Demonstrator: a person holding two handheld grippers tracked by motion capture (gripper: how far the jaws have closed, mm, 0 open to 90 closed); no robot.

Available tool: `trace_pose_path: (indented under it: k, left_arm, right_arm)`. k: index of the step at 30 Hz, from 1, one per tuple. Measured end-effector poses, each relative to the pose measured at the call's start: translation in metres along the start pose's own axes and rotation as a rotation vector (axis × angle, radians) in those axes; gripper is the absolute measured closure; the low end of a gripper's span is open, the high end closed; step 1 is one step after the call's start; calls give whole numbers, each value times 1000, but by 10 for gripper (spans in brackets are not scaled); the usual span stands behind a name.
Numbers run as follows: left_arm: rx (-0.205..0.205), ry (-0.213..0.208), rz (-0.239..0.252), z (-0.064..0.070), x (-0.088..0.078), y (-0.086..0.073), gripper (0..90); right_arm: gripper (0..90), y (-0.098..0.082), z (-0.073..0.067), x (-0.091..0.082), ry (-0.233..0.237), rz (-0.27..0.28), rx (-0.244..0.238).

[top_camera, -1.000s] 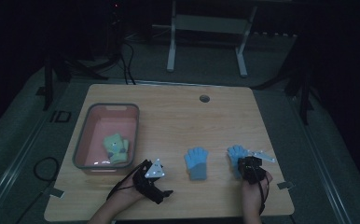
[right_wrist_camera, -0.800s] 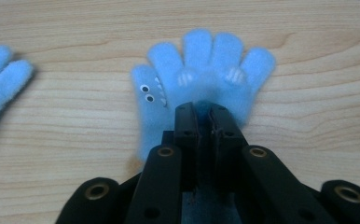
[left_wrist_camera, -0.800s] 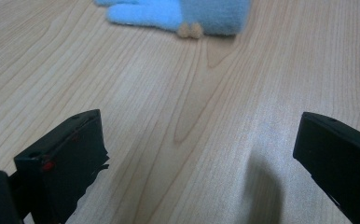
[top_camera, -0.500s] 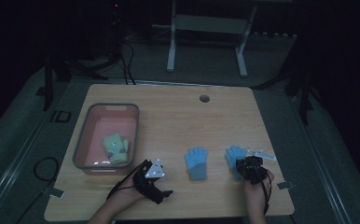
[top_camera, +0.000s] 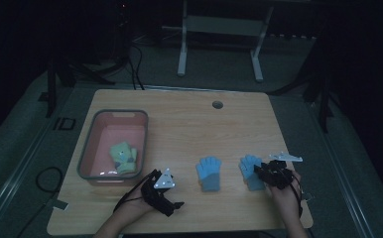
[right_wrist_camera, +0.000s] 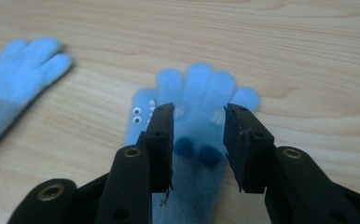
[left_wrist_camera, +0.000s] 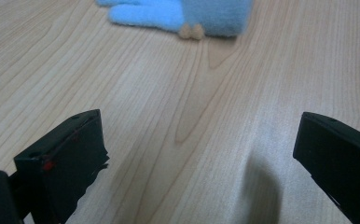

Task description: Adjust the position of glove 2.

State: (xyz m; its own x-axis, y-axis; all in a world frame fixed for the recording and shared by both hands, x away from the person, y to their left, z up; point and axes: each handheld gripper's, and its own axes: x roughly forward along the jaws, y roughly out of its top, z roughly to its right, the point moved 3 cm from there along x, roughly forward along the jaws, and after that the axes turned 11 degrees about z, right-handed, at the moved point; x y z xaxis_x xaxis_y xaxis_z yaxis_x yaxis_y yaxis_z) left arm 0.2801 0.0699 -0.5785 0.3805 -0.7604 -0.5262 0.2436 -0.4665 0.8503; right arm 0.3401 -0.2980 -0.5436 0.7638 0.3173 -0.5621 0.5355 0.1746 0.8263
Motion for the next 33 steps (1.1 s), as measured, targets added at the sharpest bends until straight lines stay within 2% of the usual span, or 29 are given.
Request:
trace_pose_path:
  k: [2, 4, 7, 8, 13, 15, 20, 27, 28, 31, 33]
  left_arm:
    - [-1, -2, -1, 1, 1, 0, 25]
    - [1, -4, -11, 1, 1, 0, 25]
    - [-1, -4, -9, 1, 1, 0, 25]
    - [-5, -4, -9, 1, 1, 0, 25]
    - [-2, -3, -12, 1, 2, 0, 25]
    - [-2, -4, -12, 1, 2, 0, 25]
    - [-4, -4, -11, 0, 1, -1, 25]
    - [-9, -5, -12, 0, 1, -1, 25]
    - [-9, -6, -13, 0, 1, -1, 25]
    - [-12, -6, -13, 0, 1, -1, 25]
    - [-11, -6, -14, 0, 1, -2, 25]
  right_arm:
    - [627, -1, 4, 1, 21, -7, -34]
    - [629, -1, 6, 1, 58, -7, -38]
    - [629, 0, 8, 1, 73, -15, -44]
    - [628, 3, 10, 0, 122, 0, -55]
    - [616, 11, 17, -4, 174, 29, -120]
    - [612, 13, 19, -5, 221, 42, -144]
    - [597, 1, 23, 2, 287, 12, -133]
    - [592, -15, 21, 15, 295, -24, -175]
    - [603, -18, 19, 17, 274, -22, -205]
    - [647, -20, 16, 16, 253, -9, -230]
    - [716, -22, 14, 15, 239, 8, -226]
